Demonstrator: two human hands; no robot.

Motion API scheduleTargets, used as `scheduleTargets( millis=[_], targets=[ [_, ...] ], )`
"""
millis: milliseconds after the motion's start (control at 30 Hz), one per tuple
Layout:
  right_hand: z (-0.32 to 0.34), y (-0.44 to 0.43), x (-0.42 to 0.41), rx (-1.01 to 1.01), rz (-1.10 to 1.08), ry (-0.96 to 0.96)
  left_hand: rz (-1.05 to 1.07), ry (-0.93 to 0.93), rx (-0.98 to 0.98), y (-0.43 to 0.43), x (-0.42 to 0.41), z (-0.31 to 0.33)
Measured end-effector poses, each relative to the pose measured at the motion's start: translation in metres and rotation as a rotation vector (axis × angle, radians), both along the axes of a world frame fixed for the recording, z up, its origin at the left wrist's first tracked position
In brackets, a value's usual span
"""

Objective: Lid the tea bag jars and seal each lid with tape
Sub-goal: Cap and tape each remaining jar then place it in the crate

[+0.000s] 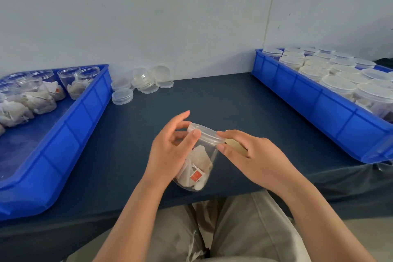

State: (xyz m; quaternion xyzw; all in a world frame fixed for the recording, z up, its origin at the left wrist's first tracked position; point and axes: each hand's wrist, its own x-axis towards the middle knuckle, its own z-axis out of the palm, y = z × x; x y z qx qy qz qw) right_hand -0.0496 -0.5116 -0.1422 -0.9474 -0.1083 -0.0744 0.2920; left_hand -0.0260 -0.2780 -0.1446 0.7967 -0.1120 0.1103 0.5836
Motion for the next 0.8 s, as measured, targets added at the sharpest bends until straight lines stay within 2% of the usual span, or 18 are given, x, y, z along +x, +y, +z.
scheduleTargets(
  millis=[133, 200, 300, 467, 667, 800],
  targets=[
    [0.000, 0.012, -0.008, -0.020, -0.031, -0.019, 0.131, -0.034, 0.359, -0.013, -0.018, 0.004],
    [-0.002, 0.018, -0.011, -0.008, -0.023, -0.029, 0.167, -0.046, 0.450, -0.017, -0.021, 0.002],
    [0.000, 0.018, -0.009, 0.020, -0.023, -0.051, 0.137, -0.029, 0.360, -0.015, -0.015, 0.002],
    [0.009, 0.001, -0.006, 0.090, 0.117, 0.075, 0.057, 0.086, 0.133, 0.007, 0.001, 0.000],
    [0.005, -0.010, 0.002, 0.014, 0.136, 0.033, -0.146, 0.079, 0.042, 0.031, 0.019, -0.010],
    [-0.001, -0.007, 0.005, 0.043, 0.153, 0.022, -0.240, 0.114, -0.084, 0.032, 0.021, -0.027]
  ],
)
